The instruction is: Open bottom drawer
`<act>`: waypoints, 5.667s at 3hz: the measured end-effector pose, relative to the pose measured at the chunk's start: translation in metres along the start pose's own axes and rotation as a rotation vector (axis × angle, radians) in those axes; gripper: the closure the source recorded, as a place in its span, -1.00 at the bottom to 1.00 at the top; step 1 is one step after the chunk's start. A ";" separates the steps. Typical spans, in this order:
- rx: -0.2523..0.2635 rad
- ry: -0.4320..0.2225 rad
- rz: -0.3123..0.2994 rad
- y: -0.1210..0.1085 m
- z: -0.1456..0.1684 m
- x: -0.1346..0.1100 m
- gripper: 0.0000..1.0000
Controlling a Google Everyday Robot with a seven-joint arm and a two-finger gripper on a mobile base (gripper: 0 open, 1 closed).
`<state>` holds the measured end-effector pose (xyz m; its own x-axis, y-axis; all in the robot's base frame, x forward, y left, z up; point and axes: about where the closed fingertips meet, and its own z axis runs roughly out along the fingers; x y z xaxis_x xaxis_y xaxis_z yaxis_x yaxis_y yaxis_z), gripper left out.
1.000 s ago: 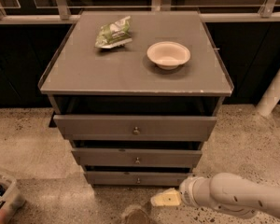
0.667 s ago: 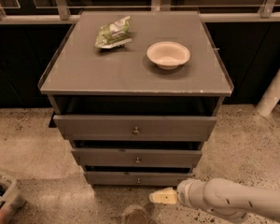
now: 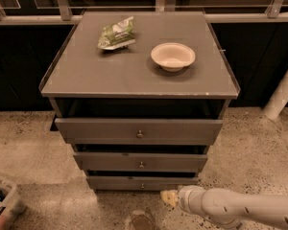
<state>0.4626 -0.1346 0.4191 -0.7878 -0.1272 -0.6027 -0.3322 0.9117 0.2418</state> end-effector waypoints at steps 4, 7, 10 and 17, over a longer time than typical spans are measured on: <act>-0.184 -0.084 -0.198 -0.010 0.025 0.004 1.00; -0.272 -0.182 -0.319 -0.012 0.090 0.038 1.00; -0.021 -0.340 -0.353 -0.044 0.146 0.028 1.00; 0.232 -0.370 -0.346 -0.112 0.260 -0.028 1.00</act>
Offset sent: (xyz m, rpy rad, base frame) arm 0.0003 0.0013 -0.0010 0.0070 0.0018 0.0147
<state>0.6567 -0.1314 0.2115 -0.4050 -0.3269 -0.8539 -0.3829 0.9087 -0.1663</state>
